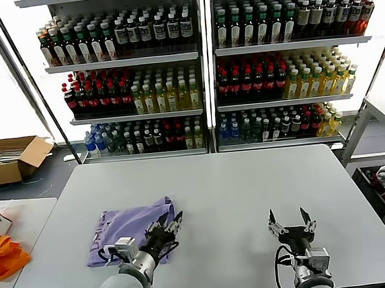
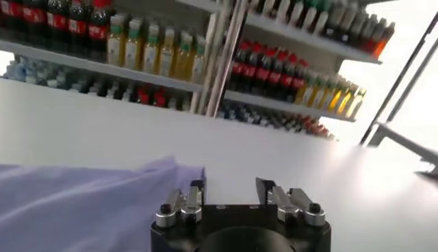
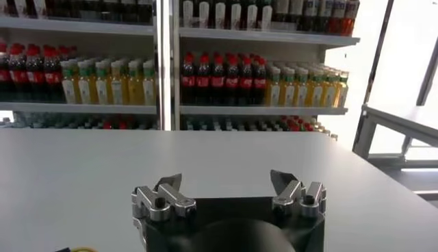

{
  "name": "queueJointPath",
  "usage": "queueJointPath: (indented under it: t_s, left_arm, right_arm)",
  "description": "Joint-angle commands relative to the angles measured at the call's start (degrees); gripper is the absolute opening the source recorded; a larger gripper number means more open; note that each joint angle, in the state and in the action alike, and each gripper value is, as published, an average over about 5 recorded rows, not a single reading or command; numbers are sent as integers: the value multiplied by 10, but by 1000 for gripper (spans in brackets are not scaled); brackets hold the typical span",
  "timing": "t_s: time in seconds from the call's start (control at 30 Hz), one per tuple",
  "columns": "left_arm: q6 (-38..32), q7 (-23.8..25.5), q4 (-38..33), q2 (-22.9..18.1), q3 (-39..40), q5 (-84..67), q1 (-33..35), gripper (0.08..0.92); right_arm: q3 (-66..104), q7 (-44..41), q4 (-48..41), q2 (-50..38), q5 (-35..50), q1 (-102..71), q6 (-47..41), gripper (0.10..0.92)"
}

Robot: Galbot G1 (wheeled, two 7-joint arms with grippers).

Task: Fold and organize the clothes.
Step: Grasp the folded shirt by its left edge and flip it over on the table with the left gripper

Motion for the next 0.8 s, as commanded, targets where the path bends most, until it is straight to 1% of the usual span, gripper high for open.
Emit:
queueJointPath:
  t_s: [0.03, 0.1, 0.17, 0.23, 0.33, 0.53, 0.8]
  left_arm:
    - [-23, -9, -54, 43, -114, -3, 16, 597]
    - [-26, 4, -18, 69, -157, 120, 37, 658]
    - [-30, 14, 10, 87, -200, 195, 68, 710]
    - [-36, 26, 27, 95, -236, 229, 101, 766]
    - [-49, 47, 46, 95, -271, 250, 135, 812]
    - [-61, 59, 73, 80, -286, 229, 150, 822]
    - [-38, 74, 74, 69, -269, 157, 143, 823]
  right_arm:
    - [-15, -2, -11, -1, 5, 23, 1, 823]
    - [-23, -4, -15, -2, 6, 29, 3, 823]
    - [-31, -5, -21, -2, 8, 36, 5, 823]
    - [-38, -6, -28, -4, 9, 42, 6, 823]
    - [-46, -7, -36, -6, 10, 52, 6, 823]
    - [-55, -8, -41, -11, 12, 61, 5, 823]
    - [-55, -9, -37, -16, 12, 60, 5, 823]
